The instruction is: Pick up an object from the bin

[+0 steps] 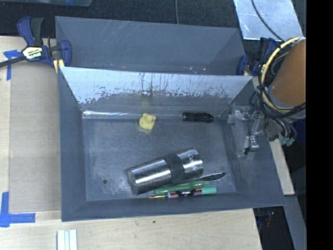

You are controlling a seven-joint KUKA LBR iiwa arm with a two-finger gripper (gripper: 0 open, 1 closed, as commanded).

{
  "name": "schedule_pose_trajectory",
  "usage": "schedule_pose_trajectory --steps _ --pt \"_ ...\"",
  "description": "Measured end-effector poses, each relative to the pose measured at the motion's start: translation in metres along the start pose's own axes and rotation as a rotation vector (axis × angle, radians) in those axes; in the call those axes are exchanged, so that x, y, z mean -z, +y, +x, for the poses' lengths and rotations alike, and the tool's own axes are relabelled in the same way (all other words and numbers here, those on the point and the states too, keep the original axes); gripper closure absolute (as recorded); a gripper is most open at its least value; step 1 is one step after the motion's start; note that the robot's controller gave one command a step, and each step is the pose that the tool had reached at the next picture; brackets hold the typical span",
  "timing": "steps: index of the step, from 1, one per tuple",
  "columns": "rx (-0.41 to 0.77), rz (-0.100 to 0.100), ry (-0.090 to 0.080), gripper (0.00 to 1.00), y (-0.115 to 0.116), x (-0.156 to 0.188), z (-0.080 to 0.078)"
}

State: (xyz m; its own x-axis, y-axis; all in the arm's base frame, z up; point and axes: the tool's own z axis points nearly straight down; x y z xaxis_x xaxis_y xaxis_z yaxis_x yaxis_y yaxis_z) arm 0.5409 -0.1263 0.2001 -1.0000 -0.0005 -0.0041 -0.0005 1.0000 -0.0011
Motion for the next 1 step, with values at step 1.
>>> schedule_pose_trajectory --steps 1 --pt "0.281 0.000 -0.001 0.00 0.0480 -0.0945 0.0219"
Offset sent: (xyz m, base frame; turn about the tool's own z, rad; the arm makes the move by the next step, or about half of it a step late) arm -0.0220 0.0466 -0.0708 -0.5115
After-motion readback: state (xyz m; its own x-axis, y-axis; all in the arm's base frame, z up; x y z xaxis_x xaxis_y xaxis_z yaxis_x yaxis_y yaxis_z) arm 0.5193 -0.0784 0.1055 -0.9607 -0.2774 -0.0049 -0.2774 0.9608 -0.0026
